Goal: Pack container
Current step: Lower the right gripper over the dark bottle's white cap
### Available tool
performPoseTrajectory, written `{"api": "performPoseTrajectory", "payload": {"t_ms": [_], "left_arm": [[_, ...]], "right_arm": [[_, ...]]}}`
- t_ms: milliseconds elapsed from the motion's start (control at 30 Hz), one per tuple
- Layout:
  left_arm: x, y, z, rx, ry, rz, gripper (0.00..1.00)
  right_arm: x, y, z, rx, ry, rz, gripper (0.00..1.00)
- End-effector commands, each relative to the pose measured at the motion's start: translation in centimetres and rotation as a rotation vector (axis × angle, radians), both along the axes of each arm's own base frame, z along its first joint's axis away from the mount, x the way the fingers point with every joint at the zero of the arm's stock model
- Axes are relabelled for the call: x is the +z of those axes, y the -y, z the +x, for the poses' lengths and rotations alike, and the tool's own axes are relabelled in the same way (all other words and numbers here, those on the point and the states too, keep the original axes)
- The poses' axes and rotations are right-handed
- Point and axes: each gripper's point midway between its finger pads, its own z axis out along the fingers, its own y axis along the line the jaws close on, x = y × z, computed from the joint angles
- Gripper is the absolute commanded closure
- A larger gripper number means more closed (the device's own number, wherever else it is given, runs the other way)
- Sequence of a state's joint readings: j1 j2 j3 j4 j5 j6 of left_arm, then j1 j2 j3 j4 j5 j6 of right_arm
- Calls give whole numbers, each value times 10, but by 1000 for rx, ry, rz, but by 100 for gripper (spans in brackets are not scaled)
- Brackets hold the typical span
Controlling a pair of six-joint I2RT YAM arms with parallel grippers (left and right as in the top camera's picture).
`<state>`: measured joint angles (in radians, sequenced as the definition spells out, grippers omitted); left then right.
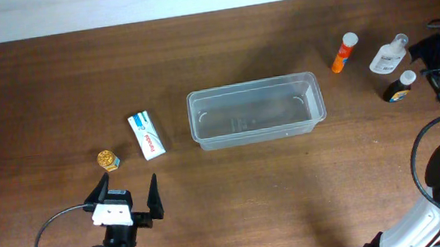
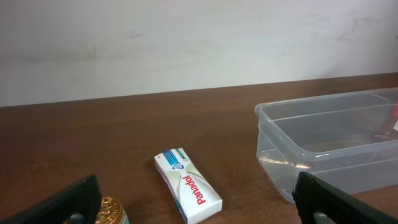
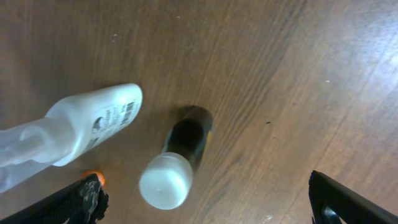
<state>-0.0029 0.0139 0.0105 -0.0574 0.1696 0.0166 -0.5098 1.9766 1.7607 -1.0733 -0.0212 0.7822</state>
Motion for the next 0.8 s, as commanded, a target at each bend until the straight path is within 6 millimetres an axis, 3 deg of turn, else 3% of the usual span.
{"api": "performPoseTrajectory", "payload": {"t_ms": [0,333,767], "left_arm": [[0,1,-1,-11,4,13,1],[0,1,-1,-11,4,13,1],[0,1,-1,-11,4,13,1]], "right_arm": [[1,-3,8,9,21,12,2],[1,-15,17,38,-16,-82,2],[-6,-21,17,1,-38,-69,1]]}}
